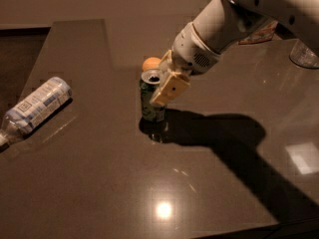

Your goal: Move green can near orange

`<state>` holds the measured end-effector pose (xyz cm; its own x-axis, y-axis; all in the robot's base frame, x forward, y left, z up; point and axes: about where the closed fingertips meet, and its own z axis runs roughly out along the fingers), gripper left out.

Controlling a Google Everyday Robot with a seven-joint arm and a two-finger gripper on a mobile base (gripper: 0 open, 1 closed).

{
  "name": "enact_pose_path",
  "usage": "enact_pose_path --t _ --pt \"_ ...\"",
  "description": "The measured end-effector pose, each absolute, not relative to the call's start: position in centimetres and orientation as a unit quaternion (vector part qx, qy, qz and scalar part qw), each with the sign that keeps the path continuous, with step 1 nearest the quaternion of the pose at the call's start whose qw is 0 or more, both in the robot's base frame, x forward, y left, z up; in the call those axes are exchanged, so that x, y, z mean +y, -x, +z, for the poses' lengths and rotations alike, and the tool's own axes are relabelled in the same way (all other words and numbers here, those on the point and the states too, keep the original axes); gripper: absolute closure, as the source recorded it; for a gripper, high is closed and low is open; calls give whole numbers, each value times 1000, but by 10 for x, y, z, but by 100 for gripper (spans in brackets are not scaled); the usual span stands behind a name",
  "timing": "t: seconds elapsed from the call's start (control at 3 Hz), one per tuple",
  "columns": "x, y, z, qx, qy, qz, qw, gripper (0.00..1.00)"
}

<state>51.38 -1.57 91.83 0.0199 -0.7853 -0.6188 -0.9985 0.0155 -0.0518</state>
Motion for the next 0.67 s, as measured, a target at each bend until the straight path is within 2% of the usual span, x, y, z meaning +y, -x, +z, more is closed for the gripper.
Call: enact_pose_path --t 0.67 --pt "-42 -578 912 718 604 193 287 100"
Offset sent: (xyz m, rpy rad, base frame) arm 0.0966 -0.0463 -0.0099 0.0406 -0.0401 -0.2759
